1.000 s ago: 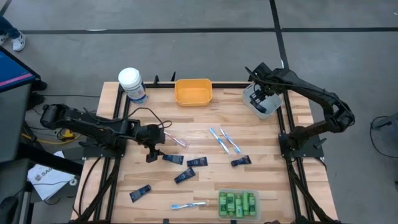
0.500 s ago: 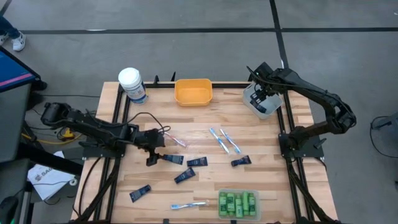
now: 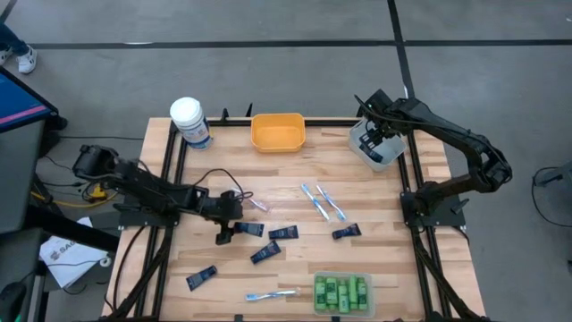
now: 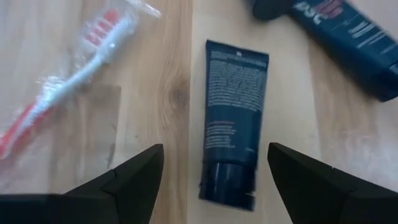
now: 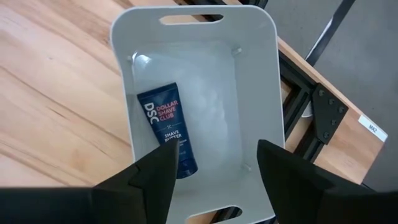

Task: Pick & Place Travel size toiletries
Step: Put the blue shaving cream into the grey bin

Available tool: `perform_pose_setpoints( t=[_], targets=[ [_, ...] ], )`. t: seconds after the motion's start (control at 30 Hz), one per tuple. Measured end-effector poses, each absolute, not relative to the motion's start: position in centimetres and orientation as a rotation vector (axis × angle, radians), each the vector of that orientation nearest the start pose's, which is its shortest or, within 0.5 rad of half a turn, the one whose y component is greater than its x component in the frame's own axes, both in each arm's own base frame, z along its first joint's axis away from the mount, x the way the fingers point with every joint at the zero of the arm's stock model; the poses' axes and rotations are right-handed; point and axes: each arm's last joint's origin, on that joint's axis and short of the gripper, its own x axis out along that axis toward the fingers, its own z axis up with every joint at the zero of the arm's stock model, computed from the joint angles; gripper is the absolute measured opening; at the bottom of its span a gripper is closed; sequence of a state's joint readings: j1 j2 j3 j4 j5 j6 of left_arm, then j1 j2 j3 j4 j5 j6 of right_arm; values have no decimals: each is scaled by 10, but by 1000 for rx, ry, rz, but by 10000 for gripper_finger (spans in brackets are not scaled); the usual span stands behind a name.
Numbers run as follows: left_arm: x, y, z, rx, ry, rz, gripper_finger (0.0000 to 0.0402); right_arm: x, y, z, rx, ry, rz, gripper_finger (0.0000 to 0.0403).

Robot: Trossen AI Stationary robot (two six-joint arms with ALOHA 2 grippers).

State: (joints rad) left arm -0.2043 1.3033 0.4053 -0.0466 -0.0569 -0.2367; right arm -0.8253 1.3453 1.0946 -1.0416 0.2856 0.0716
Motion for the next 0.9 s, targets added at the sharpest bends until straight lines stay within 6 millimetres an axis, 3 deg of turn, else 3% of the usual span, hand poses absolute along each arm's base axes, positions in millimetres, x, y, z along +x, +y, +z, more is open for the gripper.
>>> perform_pose_setpoints(
  t=[0.33, 0.73, 0.9],
  targets=[
    [207, -41, 116, -99, 978, -24, 274, 157, -181, 266, 426, 1269, -980, 209],
    [207, -41, 117, -127, 979, -33, 162, 164, -176, 266, 523, 1222, -829, 209],
    [209, -42, 120, -222, 973, 6, 134, 175, -169, 287, 497, 1138, -757, 209]
  ],
)
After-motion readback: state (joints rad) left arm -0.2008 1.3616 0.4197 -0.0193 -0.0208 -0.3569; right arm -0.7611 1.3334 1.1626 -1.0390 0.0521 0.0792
